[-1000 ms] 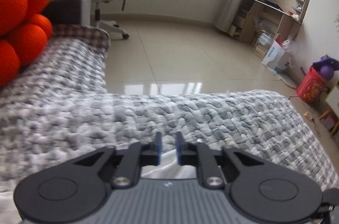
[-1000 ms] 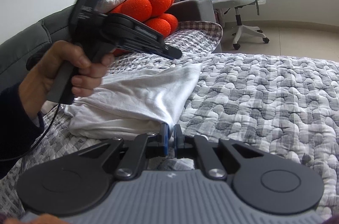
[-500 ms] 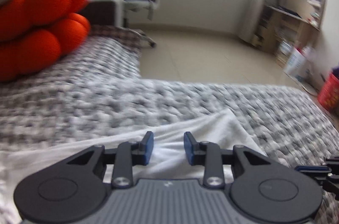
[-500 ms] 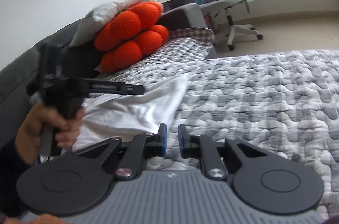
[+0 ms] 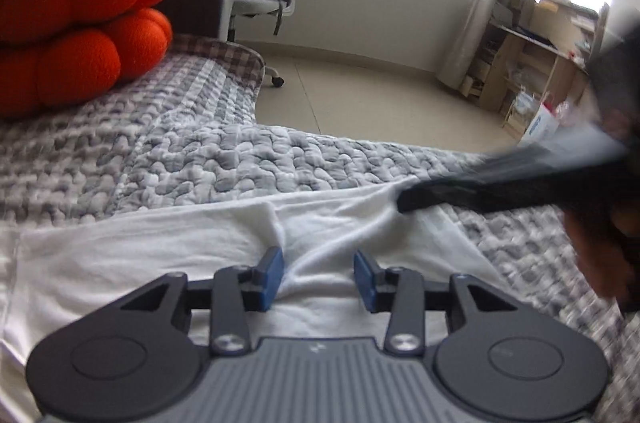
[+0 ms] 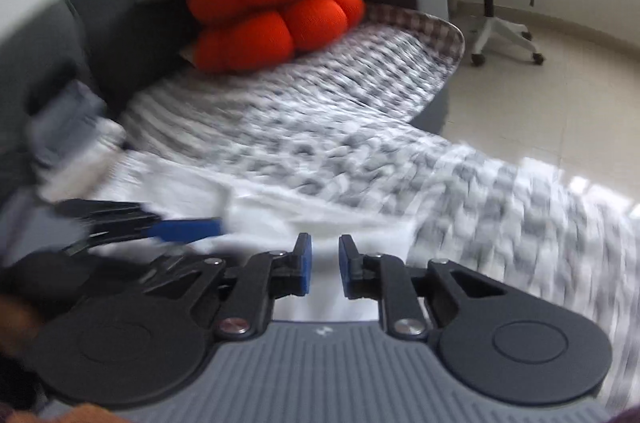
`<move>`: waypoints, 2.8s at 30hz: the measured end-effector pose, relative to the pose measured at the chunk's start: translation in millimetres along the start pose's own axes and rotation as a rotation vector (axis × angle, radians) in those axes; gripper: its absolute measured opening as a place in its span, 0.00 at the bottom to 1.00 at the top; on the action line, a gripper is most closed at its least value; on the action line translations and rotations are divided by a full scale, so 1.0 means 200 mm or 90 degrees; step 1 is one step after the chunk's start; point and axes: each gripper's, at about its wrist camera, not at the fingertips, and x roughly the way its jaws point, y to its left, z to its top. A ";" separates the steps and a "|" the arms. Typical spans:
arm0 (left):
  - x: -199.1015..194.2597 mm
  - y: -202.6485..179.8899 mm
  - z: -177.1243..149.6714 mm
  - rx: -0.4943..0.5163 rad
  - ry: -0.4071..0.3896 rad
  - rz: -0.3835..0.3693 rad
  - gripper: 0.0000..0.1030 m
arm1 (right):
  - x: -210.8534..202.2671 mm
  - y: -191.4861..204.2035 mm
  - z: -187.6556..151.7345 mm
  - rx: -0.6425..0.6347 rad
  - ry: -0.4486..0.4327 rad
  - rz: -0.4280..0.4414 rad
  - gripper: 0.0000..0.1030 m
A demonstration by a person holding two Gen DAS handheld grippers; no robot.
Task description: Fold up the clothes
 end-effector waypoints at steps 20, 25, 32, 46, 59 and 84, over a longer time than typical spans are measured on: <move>-0.03 -0.05 -0.02 0.062 -0.008 0.017 0.53 | 0.06 -0.01 -0.03 -0.126 -0.051 -0.148 0.27; -0.11 -0.01 -0.05 0.057 0.009 0.007 0.55 | -0.15 0.00 -0.09 -0.082 -0.097 0.010 0.27; -0.25 0.12 -0.11 0.049 0.020 0.051 0.56 | -0.06 0.16 -0.19 -0.111 -0.010 0.009 0.15; -0.40 0.37 -0.22 -0.057 0.019 0.016 0.60 | -0.17 0.33 -0.17 -0.124 0.021 -0.046 0.26; -0.40 0.41 -0.28 -0.061 0.000 0.004 0.60 | 0.22 0.35 0.10 -0.027 0.050 -0.046 0.26; -0.44 0.45 -0.26 -0.091 -0.003 -0.049 0.60 | 0.08 0.41 0.13 -0.088 0.027 -0.068 0.29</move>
